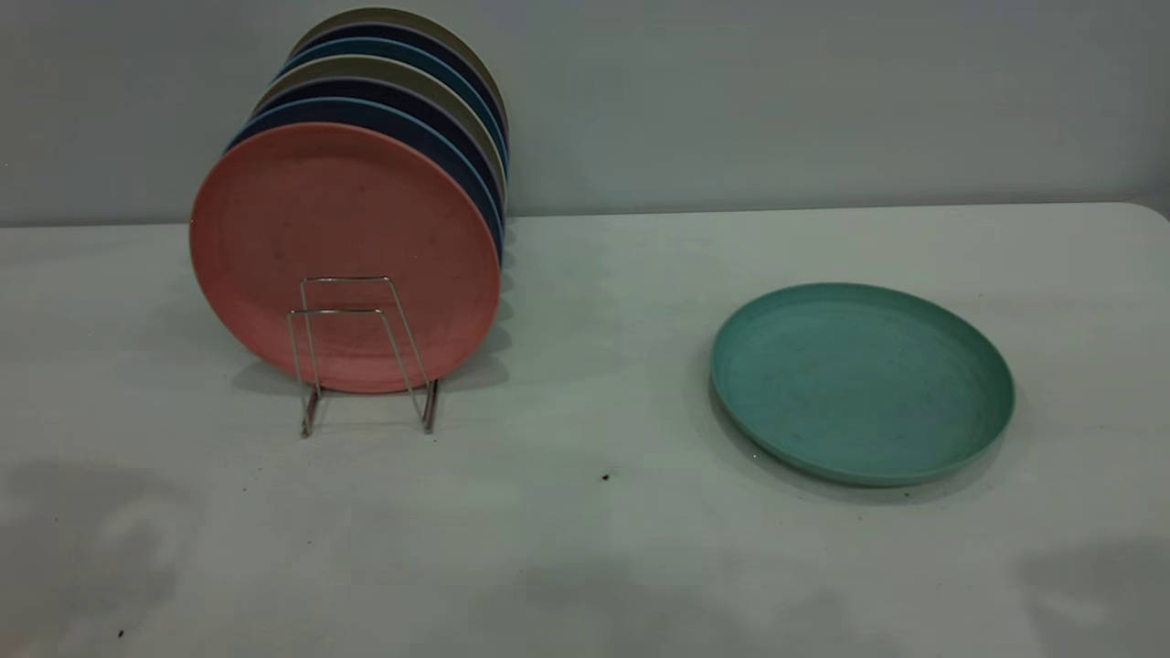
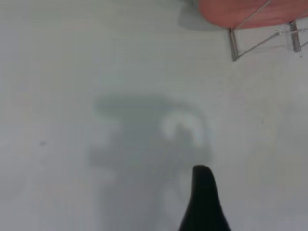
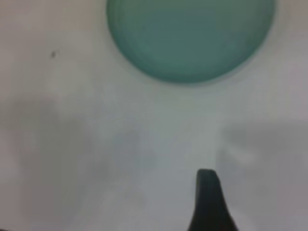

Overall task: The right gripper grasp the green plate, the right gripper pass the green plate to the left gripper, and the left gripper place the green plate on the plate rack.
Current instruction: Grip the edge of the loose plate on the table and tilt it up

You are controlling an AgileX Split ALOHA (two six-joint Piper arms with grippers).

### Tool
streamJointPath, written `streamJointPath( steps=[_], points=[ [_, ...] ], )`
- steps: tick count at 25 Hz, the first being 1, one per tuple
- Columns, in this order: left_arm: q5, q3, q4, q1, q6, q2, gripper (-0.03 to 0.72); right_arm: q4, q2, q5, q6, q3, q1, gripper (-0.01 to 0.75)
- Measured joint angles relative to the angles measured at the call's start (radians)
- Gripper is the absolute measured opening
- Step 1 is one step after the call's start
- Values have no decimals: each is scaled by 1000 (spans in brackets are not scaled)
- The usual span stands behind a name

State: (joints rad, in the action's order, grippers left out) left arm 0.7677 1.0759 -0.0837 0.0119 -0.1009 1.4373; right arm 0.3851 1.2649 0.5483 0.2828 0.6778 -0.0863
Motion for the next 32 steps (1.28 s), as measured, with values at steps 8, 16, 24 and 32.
streamJointPath(
  steps=[8,16,24,32],
  points=[
    [-31,171,-221,72,-248,305,585,100,338,-17,98,165,15,529],
    [-205,177,-445,259,-385,438,585,223,646,78,255,398,184,529],
    [-409,177,-585,391,-432,573,585,605,914,171,546,530,297,529],
    [-421,178,-599,393,-432,592,585,644,1093,173,573,635,302,529]
  ],
)
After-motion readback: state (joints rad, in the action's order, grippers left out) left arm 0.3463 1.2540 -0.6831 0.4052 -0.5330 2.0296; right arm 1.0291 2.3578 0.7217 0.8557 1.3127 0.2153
